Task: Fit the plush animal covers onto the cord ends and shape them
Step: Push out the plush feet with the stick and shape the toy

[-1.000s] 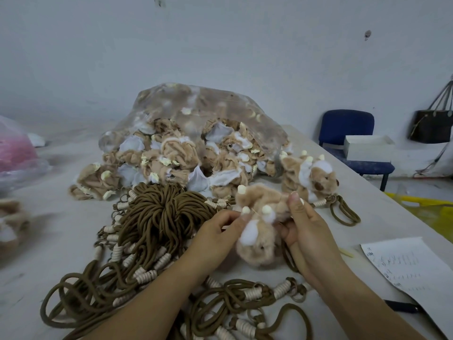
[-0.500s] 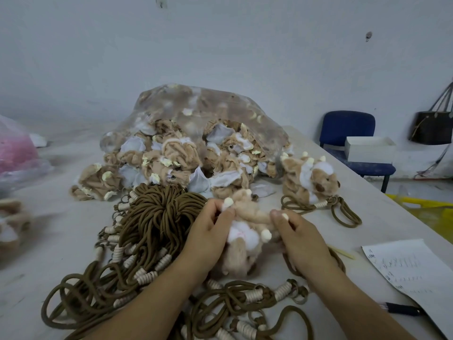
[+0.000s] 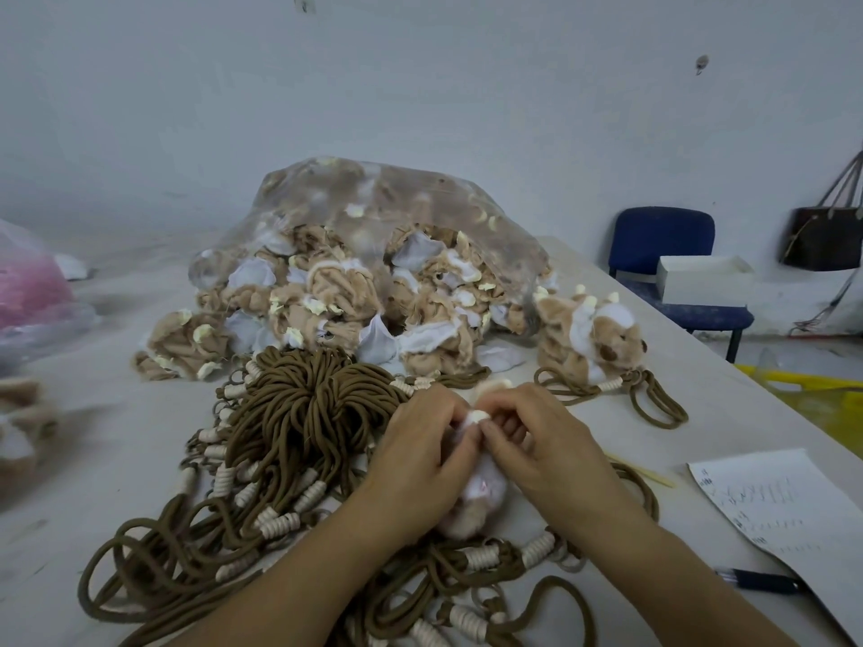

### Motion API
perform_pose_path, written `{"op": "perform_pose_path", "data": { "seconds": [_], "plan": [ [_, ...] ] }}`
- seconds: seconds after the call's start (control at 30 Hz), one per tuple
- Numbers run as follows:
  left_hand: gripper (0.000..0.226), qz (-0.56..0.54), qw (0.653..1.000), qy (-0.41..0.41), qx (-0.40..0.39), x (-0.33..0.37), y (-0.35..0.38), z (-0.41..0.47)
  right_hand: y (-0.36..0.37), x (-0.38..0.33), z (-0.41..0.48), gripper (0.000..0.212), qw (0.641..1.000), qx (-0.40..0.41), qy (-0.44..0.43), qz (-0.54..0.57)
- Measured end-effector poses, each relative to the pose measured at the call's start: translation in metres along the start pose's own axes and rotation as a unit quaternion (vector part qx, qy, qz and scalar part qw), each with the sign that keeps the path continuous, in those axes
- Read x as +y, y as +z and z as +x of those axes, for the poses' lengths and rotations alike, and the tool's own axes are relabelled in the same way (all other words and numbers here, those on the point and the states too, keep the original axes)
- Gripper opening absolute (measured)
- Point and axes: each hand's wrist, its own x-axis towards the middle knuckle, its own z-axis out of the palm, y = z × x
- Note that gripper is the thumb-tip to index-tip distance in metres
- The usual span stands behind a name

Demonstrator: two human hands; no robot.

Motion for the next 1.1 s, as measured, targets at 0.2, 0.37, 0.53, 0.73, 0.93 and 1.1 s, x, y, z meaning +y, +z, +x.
{"op": "perform_pose_path", "data": {
  "seconds": [0.2,0.37,0.53,0.73,0.93,1.1],
  "plan": [
    [0.024,0.041,0.999,-0.007,-0.006,0.002,0.002,-0.002,0.002,-0.002,-0.002,0.033,1.0,0.016,0.024,-0.004],
    [0.016,-0.006,0.999,-0.046,-0.012,0.002,0.001,0.0,0.007,-0.002,-0.003,0.021,0.998,0.058,0.03,0.021],
    [0.02,0.025,1.0,-0.003,-0.009,-0.003,0.0,0.003,0.006,-0.003,-0.002,0.006,0.999,0.04,-0.019,0.017],
    [0.022,-0.245,0.942,-0.225,0.046,-0.009,-0.011,0.008,-0.019,0.054,-0.001,0.018,0.974,0.047,0.17,-0.141],
    [0.029,-0.289,0.914,-0.274,0.075,-0.012,-0.015,0.009,-0.015,0.075,-0.005,0.031,0.923,-0.087,0.281,-0.249],
    [0.032,-0.265,0.924,-0.256,0.105,-0.017,-0.019,0.011,-0.012,0.067,-0.005,0.023,0.951,-0.118,0.219,-0.181]
  ]
}}
